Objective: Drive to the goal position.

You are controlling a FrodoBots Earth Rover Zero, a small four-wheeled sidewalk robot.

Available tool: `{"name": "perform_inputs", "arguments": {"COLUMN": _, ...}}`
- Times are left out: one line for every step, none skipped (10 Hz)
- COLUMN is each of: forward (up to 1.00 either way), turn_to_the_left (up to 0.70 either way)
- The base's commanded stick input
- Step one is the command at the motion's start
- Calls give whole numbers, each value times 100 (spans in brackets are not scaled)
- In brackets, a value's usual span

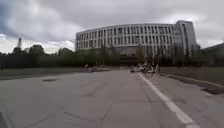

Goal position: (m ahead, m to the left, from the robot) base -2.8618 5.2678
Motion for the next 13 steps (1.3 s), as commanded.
{"name": "perform_inputs", "arguments": {"forward": 100, "turn_to_the_left": -40}}
{"name": "perform_inputs", "arguments": {"forward": 100, "turn_to_the_left": -39}}
{"name": "perform_inputs", "arguments": {"forward": 100, "turn_to_the_left": -15}}
{"name": "perform_inputs", "arguments": {"forward": 100, "turn_to_the_left": 0}}
{"name": "perform_inputs", "arguments": {"forward": 100, "turn_to_the_left": 0}}
{"name": "perform_inputs", "arguments": {"forward": 100, "turn_to_the_left": 0}}
{"name": "perform_inputs", "arguments": {"forward": 100, "turn_to_the_left": 0}}
{"name": "perform_inputs", "arguments": {"forward": 100, "turn_to_the_left": 0}}
{"name": "perform_inputs", "arguments": {"forward": 100, "turn_to_the_left": 6}}
{"name": "perform_inputs", "arguments": {"forward": 100, "turn_to_the_left": 3}}
{"name": "perform_inputs", "arguments": {"forward": 100, "turn_to_the_left": 13}}
{"name": "perform_inputs", "arguments": {"forward": 100, "turn_to_the_left": 9}}
{"name": "perform_inputs", "arguments": {"forward": 100, "turn_to_the_left": 3}}
